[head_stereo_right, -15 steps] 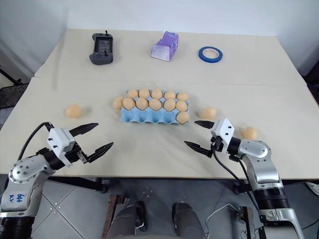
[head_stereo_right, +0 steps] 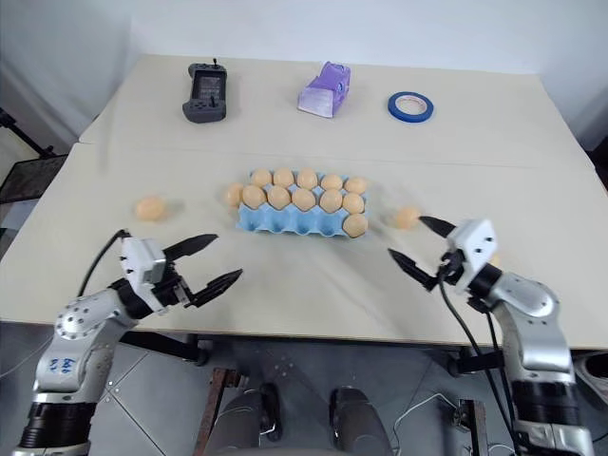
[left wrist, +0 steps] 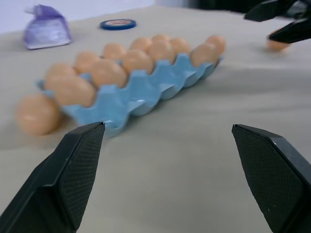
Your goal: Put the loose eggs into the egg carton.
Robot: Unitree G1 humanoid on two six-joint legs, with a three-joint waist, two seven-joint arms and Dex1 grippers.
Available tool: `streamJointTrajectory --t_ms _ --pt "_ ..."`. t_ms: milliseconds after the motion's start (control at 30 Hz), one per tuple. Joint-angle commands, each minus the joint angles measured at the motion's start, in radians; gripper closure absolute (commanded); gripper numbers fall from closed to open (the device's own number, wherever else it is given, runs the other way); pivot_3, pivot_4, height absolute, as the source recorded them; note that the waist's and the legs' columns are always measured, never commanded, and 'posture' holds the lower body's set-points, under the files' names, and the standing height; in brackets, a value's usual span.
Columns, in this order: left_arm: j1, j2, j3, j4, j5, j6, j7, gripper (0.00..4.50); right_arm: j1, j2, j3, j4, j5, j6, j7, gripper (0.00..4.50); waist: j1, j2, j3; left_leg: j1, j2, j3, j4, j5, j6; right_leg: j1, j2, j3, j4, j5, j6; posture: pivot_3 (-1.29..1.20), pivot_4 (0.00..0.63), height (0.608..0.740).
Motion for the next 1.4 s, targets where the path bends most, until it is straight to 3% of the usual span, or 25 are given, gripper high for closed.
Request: streamJointTrajectory --t_ms 33,167,433,933,1033,1233,1400 --pt "-0.045 -0.01 -0.067 0.002 0.024 -0.038 -0.051 0.02 0.094 -0.001 -0.129 -0.077 0.004 -0.015 -0.097 0.0 0.002 0.0 0.0 0.0 0.0 0.0 0.0 0.0 0.0 0.0 0.0 0.0 0.001 0.0 0.0 0.0 0.15 0.74" --pt "-0.107 -0.006 -0.161 0.051 0.073 -0.05 -0.113 0.02 0.209 0.062 -0.226 -0.092 -0.019 -0.064 -0.221 0.0 0.001 0.001 -0.001 0.001 -0.001 -0.001 0.002 -0.001 0.001 0.002 0.0 0.0 0.001 0.0 0.0 0.0 0.15 0.74" --pt "-0.206 -0.046 -0.247 0.132 0.08 -0.131 -0.242 0.02 0.299 0.123 -0.215 -0.016 -0.052 -0.136 -0.274 0.0 -0.013 0.004 -0.002 0.002 0.0 0.0 0.002 0.0 0.002 0.002 0.0 0.001 0.002 0.001 0.001 0.0 0.15 0.74" --pt "-0.201 -0.059 -0.219 0.116 0.091 -0.154 -0.221 0.02 -0.039 0.009 -0.152 0.453 -0.091 -0.141 -0.235 0.0 -0.024 0.004 -0.002 0.002 -0.001 -0.002 0.005 0.002 0.005 0.003 0.0 0.0 0.004 0.001 0.002 0.0 0.15 0.74" --pt "-0.193 -0.051 -0.209 0.099 0.09 -0.148 -0.206 0.0 -0.09 0.009 -0.136 0.525 -0.096 -0.15 -0.222 0.59 -0.025 0.004 -0.002 0.002 -0.001 -0.001 0.006 0.003 0.006 0.003 0.0 0.0 0.004 0.001 0.002 0.0 0.15 0.74" --pt "-0.165 -0.041 -0.192 0.075 0.083 -0.146 -0.185 0.0 -0.122 0.02 -0.109 0.502 -0.078 -0.177 -0.177 2.44 -0.025 0.004 -0.002 0.002 -0.001 -0.002 0.007 0.002 0.005 0.004 0.0 0.0 0.005 0.002 0.003 0.0 0.15 0.74" --pt "-0.118 -0.027 -0.141 0.068 0.085 -0.141 -0.135 0.0 -0.131 0.043 -0.022 0.327 -0.04 -0.127 -0.083 2.52 -0.031 0.005 -0.002 0.002 0.0 -0.001 0.006 0.002 0.005 0.003 0.0 0.001 0.006 0.002 0.003 0.0 0.15 0.74"
